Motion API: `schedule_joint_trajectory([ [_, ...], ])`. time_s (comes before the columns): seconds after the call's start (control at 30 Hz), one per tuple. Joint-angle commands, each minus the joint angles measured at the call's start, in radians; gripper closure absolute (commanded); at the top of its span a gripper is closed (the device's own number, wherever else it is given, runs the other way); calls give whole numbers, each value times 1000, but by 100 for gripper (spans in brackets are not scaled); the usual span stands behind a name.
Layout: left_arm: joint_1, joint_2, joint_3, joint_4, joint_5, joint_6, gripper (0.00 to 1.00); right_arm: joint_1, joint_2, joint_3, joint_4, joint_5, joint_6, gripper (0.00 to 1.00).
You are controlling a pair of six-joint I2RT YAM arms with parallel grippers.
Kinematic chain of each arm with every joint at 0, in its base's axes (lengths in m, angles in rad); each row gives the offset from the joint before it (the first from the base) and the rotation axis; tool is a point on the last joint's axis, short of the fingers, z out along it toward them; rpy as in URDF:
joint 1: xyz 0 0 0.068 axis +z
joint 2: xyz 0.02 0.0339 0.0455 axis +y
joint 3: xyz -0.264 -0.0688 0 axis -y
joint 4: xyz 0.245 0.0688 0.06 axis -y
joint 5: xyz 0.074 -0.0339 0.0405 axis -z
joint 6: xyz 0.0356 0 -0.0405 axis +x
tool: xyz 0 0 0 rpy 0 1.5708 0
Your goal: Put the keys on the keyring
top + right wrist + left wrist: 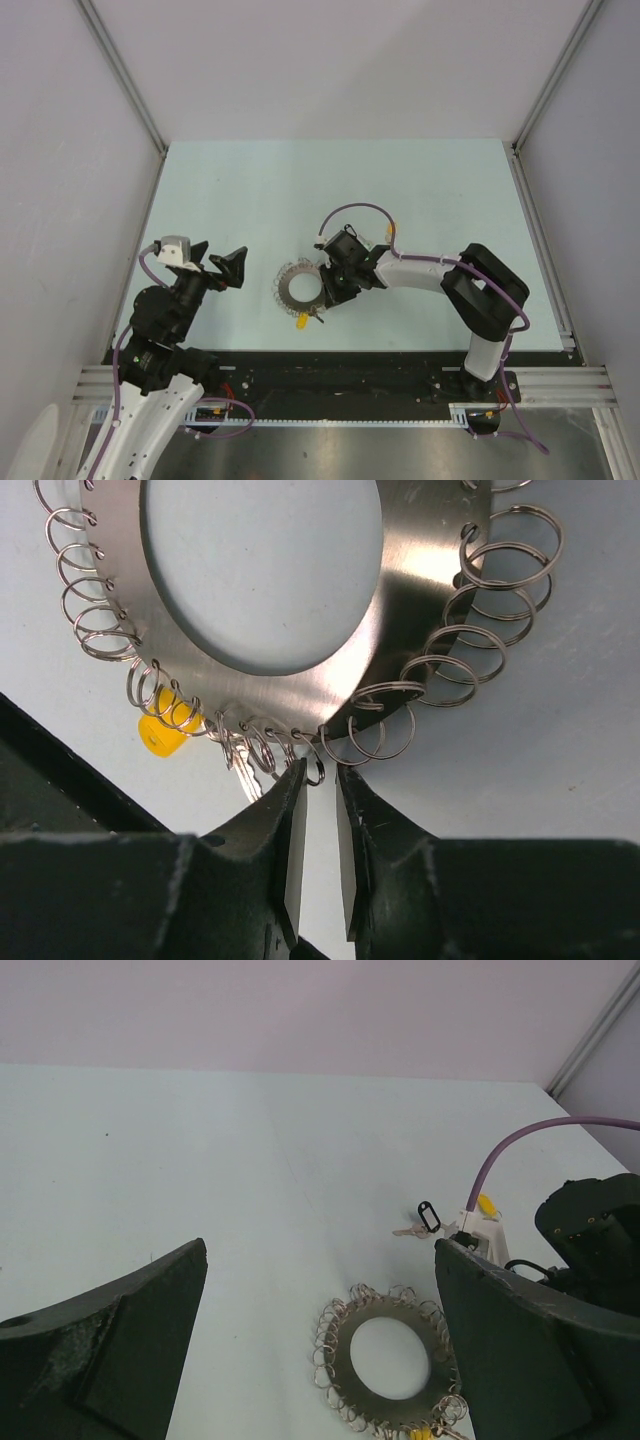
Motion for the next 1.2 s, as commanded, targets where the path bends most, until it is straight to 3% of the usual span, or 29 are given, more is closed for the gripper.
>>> schedule_joint_trajectory([
  [0.0, 9, -5, -6, 31, 24, -20, 0, -3, 19, 29, 27, -15, -16, 78],
  [0.07, 9, -5, -6, 32, 24, -20, 0, -4, 19, 29, 33, -16, -20, 81],
  [0.2, 11, -5, -5, 31, 30, -18, 0, -4, 12, 31, 35, -11, -32, 100],
  [0.47, 9, 0, -14, 71, 147, 9, 0, 31, -150, 29, 29, 109, -159, 100],
  [0.6, 9, 36, -17, 106, 272, 49, 0, 85, -264, 31, 48, 277, -298, 100],
  [0.83, 9, 166, 64, 133, 487, 146, 0, 152, -434, 3, 169, 397, -525, 100],
  [0.97, 9, 257, 141, 159, 641, 184, 0, 137, -547, -55, 282, 314, -618, 100],
  [1.17, 9, 393, 196, 239, 838, 210, 1, 76, -658, -159, 444, -18, -671, 100],
])
